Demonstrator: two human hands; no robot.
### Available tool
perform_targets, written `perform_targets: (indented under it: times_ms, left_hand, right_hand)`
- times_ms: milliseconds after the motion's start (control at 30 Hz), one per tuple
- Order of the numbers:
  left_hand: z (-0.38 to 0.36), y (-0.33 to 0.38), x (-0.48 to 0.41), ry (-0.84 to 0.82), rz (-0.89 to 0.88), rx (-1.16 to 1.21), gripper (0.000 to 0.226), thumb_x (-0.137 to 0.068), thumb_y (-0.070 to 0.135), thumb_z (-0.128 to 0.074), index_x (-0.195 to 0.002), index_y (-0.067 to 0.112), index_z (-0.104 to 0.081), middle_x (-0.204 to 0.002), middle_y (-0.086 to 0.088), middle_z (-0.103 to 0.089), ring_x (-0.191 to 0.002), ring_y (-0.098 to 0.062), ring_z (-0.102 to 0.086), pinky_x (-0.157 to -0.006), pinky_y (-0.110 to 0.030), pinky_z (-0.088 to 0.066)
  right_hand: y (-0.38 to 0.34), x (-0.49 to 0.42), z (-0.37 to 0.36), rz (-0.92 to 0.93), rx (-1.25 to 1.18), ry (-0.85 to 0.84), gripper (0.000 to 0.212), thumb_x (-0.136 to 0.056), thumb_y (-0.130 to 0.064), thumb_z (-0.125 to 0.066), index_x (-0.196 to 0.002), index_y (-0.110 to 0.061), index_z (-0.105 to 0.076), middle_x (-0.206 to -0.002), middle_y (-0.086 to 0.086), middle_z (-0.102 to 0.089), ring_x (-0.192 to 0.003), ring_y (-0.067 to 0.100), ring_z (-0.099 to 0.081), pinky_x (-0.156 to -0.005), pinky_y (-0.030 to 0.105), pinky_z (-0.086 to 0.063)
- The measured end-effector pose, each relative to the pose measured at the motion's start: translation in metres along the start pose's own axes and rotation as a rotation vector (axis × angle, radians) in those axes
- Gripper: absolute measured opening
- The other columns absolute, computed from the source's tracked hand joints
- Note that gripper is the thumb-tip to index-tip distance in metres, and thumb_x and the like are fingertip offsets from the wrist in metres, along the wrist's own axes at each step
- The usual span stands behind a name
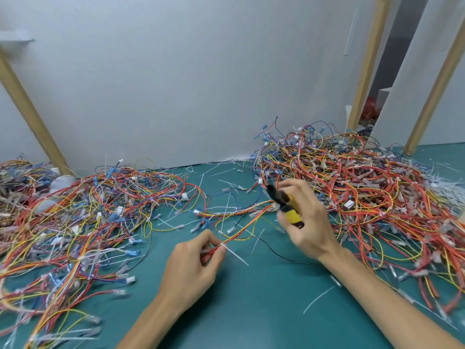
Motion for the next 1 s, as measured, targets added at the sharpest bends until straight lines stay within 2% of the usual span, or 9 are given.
perform_targets:
  times_ms: [67,200,333,400,467,567,700,867,1000]
  left_hand:
    - [0.001,-0.001,0.000,0.006,-0.006,-0.078,0.021,-0.087,0.036,-0.066,-0.073,0.026,-0.055,-0.050,0.007,-0.048,-0.050,-0.013,-0.040,-0.051,-0.028,-0.035]
    - [-0.004,-0.002,0.001,-0.024,-0.026,-0.174,0.022,-0.085,0.038,-0.065,-0.073,0.025,-0.052,-0.051,0.008,-0.047,-0.052,-0.012,-0.042,-0.049,-0.024,-0.032]
    - [-0.009,-0.008,0.000,-0.075,-0.032,-0.207,0.020,-0.085,0.040,-0.062,-0.075,0.028,-0.050,-0.051,0.010,-0.048,-0.055,-0.008,-0.046,-0.051,-0.023,-0.033]
    - [-0.011,-0.010,-0.001,-0.092,-0.042,-0.208,0.020,-0.086,0.042,-0.061,-0.076,0.027,-0.051,-0.052,0.009,-0.049,-0.056,-0.010,-0.047,-0.052,-0.023,-0.034]
    - [-0.014,-0.010,-0.002,-0.114,-0.060,-0.201,0.020,-0.086,0.042,-0.060,-0.077,0.027,-0.050,-0.052,0.009,-0.050,-0.057,-0.012,-0.047,-0.052,-0.023,-0.033]
    - [-0.016,-0.010,-0.002,-0.142,-0.081,-0.188,0.018,-0.087,0.042,-0.059,-0.078,0.029,-0.049,-0.055,0.013,-0.052,-0.056,-0.010,-0.047,-0.052,-0.021,-0.030]
    - [-0.018,-0.009,-0.002,-0.172,-0.112,-0.208,0.016,-0.087,0.043,-0.059,-0.081,0.031,-0.052,-0.056,0.015,-0.051,-0.056,-0.007,-0.047,-0.052,-0.020,-0.029]
    - [-0.019,-0.010,-0.002,-0.195,-0.114,-0.214,0.016,-0.088,0.042,-0.059,-0.080,0.032,-0.051,-0.052,0.013,-0.048,-0.054,-0.006,-0.045,-0.052,-0.020,-0.029]
    - [-0.020,-0.009,-0.002,-0.201,-0.116,-0.222,0.015,-0.088,0.043,-0.059,-0.080,0.034,-0.051,-0.052,0.015,-0.049,-0.054,-0.005,-0.046,-0.052,-0.021,-0.030]
  right_hand:
    - [0.008,0.002,0.006,-0.092,-0.140,0.099,0.021,-0.086,-0.033,-0.056,-0.103,-0.020,-0.056,-0.102,-0.005,-0.056,-0.084,0.016,-0.057,-0.072,0.026,-0.047]
    - [0.030,0.007,-0.008,-0.415,-0.613,0.139,0.015,-0.084,-0.027,-0.061,-0.094,-0.016,-0.063,-0.080,0.007,-0.065,-0.069,0.024,-0.062,-0.066,0.033,-0.053]
    - [0.042,0.016,-0.024,-0.657,-0.960,0.163,0.021,-0.081,-0.028,-0.059,-0.075,-0.009,-0.057,-0.061,0.016,-0.051,-0.048,0.026,-0.049,-0.048,0.031,-0.043]
    - [0.044,0.019,-0.028,-0.707,-0.986,0.125,0.024,-0.080,-0.030,-0.060,-0.075,-0.007,-0.055,-0.061,0.015,-0.050,-0.047,0.025,-0.047,-0.048,0.031,-0.042]
    - [0.046,0.022,-0.032,-0.746,-0.988,0.118,0.023,-0.079,-0.028,-0.064,-0.081,-0.006,-0.060,-0.067,0.016,-0.058,-0.053,0.028,-0.054,-0.053,0.034,-0.049]
    - [0.048,0.025,-0.041,-0.815,-1.131,0.156,0.027,-0.090,-0.029,-0.054,-0.086,-0.004,-0.064,-0.078,0.017,-0.065,-0.064,0.029,-0.063,-0.060,0.037,-0.057]
    - [0.051,0.032,-0.045,-0.907,-1.071,0.106,0.042,-0.095,-0.037,-0.049,-0.074,-0.005,-0.066,-0.070,0.016,-0.064,-0.057,0.023,-0.061,-0.051,0.029,-0.053]
    - [0.047,0.027,-0.046,-0.857,-1.006,0.024,0.045,-0.099,-0.036,-0.044,-0.083,-0.004,-0.071,-0.081,0.022,-0.070,-0.062,0.031,-0.068,-0.047,0.027,-0.053]
    - [0.046,0.030,-0.048,-0.867,-0.978,-0.004,0.048,-0.092,-0.045,-0.048,-0.073,-0.008,-0.072,-0.074,0.024,-0.069,-0.056,0.031,-0.065,-0.049,0.029,-0.053]
Point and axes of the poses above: each hand's wrist, its own x-axis away from the middle knuckle, its own z-axis out of the back of the hand, y = z × x, the point moved 9 cm from there along -x, towards the middle knuckle
